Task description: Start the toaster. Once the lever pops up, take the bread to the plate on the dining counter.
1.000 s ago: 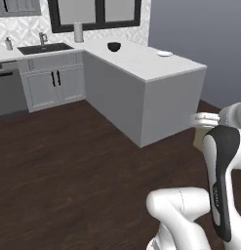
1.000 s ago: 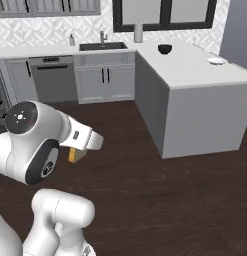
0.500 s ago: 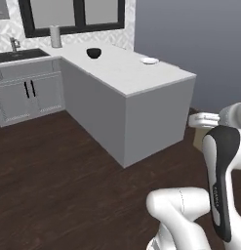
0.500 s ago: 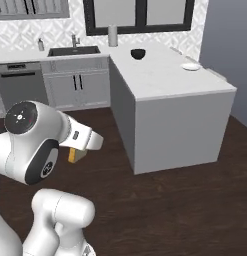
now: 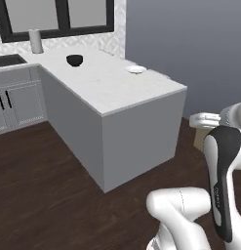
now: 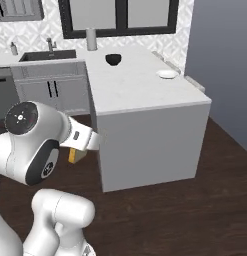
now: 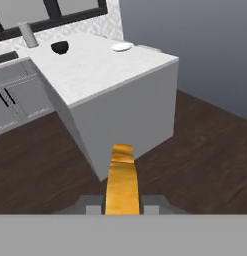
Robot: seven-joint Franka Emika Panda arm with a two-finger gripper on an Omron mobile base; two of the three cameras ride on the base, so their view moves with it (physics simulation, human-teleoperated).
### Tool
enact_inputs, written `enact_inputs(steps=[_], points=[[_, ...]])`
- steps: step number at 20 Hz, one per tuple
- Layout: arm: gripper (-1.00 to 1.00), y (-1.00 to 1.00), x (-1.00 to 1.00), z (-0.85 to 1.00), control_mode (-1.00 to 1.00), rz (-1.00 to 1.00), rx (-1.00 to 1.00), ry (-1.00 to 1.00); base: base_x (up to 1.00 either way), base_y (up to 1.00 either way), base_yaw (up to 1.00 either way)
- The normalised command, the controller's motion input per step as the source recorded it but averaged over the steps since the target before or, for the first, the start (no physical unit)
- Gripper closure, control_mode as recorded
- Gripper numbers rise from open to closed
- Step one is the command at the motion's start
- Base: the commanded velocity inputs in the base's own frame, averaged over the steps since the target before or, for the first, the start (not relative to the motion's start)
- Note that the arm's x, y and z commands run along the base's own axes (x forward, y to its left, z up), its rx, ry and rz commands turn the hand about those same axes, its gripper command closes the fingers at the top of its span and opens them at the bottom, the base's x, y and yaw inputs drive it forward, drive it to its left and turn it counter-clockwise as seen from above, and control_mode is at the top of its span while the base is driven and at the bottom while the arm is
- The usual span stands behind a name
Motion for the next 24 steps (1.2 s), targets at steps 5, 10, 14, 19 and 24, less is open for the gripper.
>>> enact_inputs(steps=[5,10,14,19,24], points=[[1.00,0.00,0.00,0.00,1.00,0.00,0.00,0.00,1.00,-0.89,0.16],[1.00,0.00,0.00,0.00,1.00,0.00,0.00,0.00,0.99,-0.87,0.32],[1.00,0.00,0.00,0.00,1.00,0.00,0.00,0.00,0.81,-0.89,0.37],[1.00,0.00,0.00,0.00,1.00,0.00,0.00,0.00,0.61,-0.97,0.35],[1.00,0.00,0.00,0.00,1.00,0.00,0.00,0.00,0.50,-1.00,0.33]])
